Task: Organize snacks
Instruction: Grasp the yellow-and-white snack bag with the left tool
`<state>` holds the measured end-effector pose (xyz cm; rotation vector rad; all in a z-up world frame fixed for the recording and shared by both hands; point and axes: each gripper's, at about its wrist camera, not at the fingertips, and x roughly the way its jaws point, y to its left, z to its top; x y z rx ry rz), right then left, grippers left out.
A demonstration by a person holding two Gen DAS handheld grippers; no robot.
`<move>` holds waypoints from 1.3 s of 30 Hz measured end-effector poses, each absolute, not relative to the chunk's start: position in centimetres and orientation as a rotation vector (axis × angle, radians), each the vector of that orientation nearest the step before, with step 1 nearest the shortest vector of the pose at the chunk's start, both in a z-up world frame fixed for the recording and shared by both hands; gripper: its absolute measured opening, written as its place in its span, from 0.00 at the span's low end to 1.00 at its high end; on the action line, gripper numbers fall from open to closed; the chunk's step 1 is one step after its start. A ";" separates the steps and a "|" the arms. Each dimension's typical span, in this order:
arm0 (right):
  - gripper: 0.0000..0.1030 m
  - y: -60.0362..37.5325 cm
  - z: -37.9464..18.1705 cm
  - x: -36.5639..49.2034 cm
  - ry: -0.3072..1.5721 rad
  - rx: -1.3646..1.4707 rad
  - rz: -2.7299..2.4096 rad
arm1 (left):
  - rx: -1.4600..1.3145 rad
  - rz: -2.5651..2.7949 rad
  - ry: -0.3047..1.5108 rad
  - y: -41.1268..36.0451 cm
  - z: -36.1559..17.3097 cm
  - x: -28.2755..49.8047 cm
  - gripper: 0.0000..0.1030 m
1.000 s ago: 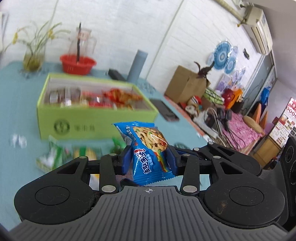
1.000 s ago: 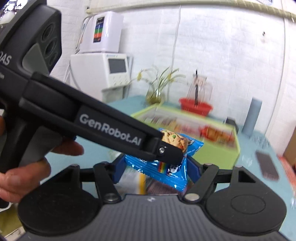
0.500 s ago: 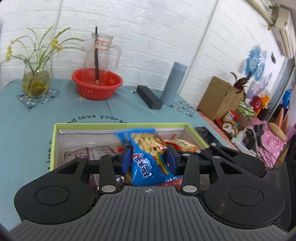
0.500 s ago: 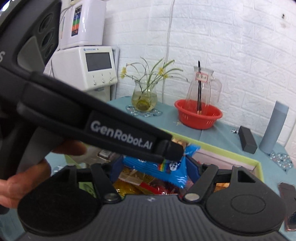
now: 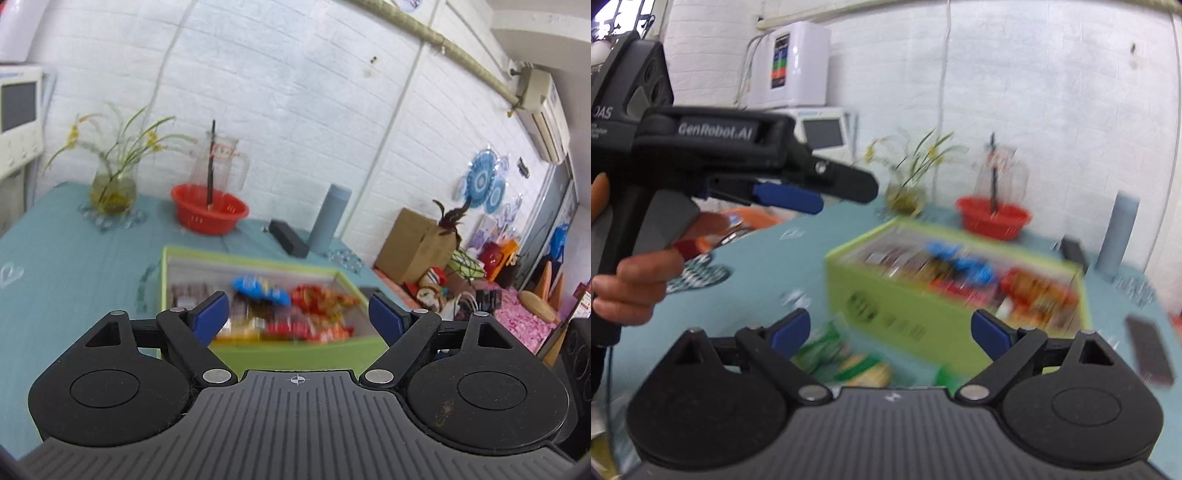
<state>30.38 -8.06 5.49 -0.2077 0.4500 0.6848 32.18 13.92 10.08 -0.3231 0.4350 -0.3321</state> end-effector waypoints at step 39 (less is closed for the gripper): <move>0.90 -7.6 -2.0 20.2 0.647 -0.178 0.743 | -0.419 -0.436 0.793 11.4 -0.1 24.3 0.60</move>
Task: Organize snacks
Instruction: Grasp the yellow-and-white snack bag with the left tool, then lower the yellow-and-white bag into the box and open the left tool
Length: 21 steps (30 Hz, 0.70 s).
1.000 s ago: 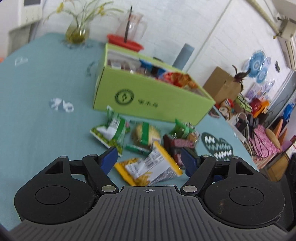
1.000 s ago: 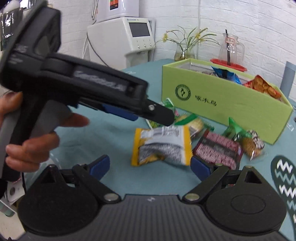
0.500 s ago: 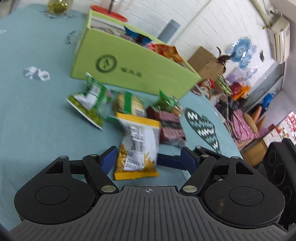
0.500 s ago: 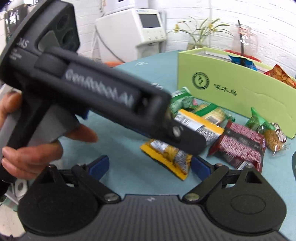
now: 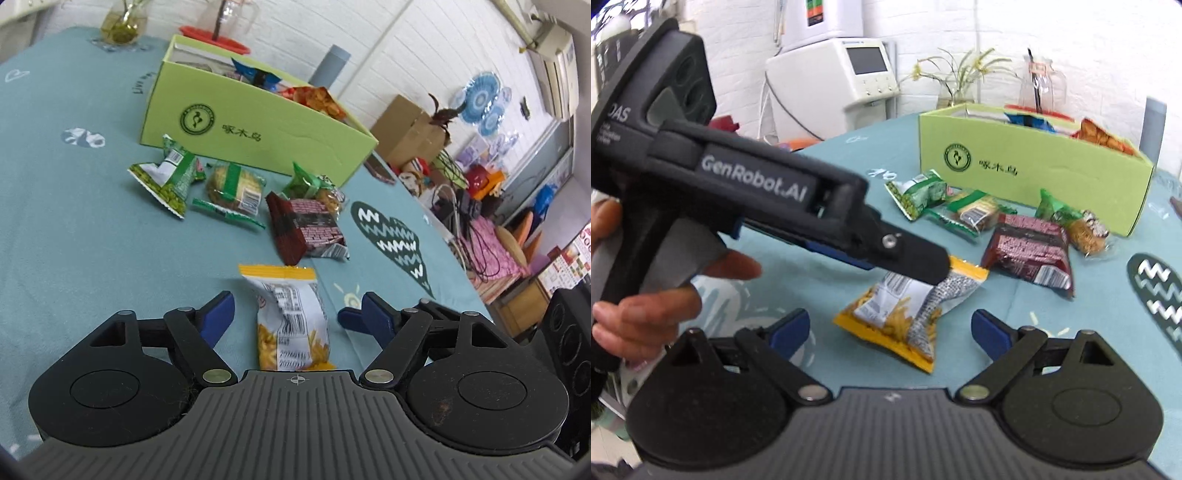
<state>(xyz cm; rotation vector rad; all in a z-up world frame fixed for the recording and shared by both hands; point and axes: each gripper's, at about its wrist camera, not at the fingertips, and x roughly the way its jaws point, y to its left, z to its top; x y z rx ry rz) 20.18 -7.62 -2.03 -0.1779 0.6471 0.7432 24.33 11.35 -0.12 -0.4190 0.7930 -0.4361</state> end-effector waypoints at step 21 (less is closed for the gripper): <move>0.70 -4.1 5.0 30.7 0.434 -0.278 0.722 | -0.431 -0.462 0.660 13.0 6.6 33.2 0.16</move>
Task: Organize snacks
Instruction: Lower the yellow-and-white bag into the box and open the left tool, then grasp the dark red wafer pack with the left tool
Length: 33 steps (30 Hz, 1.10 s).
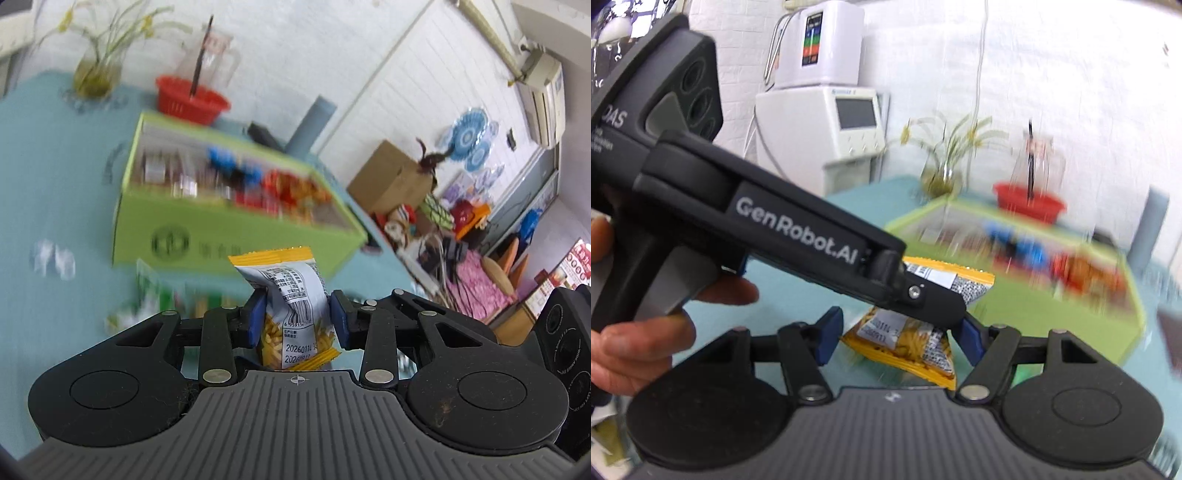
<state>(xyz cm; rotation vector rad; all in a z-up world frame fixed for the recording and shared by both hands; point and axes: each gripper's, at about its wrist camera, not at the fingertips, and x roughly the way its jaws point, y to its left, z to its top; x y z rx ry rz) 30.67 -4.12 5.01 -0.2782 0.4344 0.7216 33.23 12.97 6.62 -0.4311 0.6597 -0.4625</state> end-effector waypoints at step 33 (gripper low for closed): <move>0.99 -12.6 0.2 29.1 0.599 -0.065 0.605 | -0.397 -0.464 0.667 10.4 4.0 31.7 0.72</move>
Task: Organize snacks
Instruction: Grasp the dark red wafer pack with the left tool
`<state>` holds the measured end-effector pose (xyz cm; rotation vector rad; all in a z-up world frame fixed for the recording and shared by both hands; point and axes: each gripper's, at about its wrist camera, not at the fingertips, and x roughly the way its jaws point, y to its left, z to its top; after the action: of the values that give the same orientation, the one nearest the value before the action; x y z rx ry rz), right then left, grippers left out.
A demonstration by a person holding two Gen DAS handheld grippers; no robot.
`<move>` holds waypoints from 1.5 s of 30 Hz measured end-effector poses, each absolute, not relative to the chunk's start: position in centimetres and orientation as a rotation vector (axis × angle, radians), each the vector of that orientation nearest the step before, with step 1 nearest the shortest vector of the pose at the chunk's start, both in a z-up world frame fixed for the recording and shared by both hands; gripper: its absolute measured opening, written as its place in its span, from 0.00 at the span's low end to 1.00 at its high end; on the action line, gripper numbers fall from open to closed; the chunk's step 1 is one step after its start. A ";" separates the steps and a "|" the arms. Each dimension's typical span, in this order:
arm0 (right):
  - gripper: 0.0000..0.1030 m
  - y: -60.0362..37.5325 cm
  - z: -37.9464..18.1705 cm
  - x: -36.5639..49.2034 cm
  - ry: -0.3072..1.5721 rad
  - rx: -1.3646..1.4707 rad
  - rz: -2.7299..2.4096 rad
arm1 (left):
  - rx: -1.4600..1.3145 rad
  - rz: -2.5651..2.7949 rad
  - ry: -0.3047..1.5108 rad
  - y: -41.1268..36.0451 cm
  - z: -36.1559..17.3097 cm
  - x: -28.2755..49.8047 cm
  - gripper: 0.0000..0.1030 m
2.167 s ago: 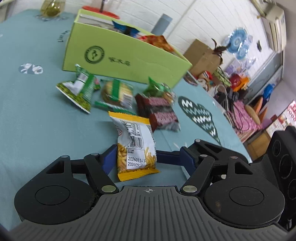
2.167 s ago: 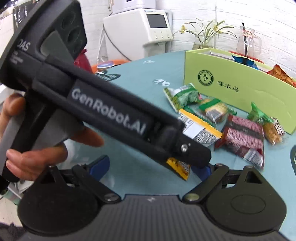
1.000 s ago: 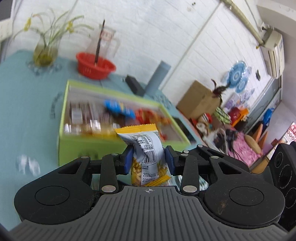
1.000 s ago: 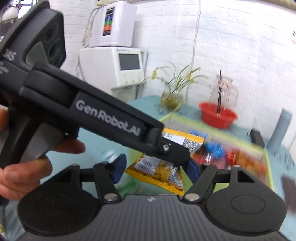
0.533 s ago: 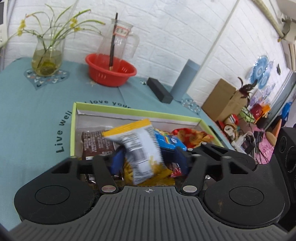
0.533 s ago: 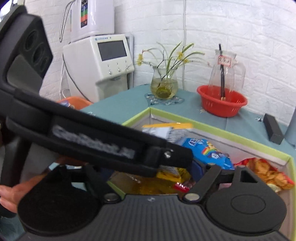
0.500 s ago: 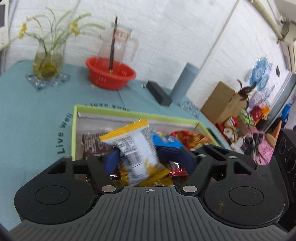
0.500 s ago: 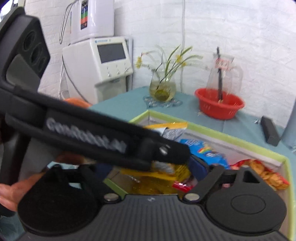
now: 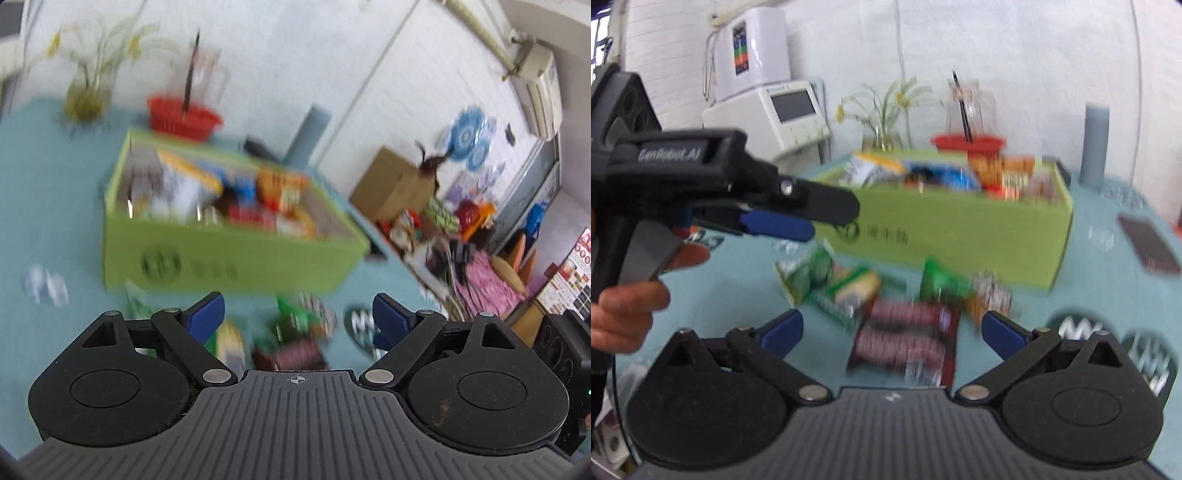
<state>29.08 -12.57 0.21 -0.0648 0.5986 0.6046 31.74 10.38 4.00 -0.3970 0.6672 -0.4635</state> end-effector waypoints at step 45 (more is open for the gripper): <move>0.98 -6.8 -2.5 23.4 0.625 -0.189 0.690 | -0.505 -0.409 0.832 10.7 -1.1 24.8 0.64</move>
<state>23.39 -6.78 -2.49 -0.1894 0.6245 0.6897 24.78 10.75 -1.14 -0.5054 0.8322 -0.4088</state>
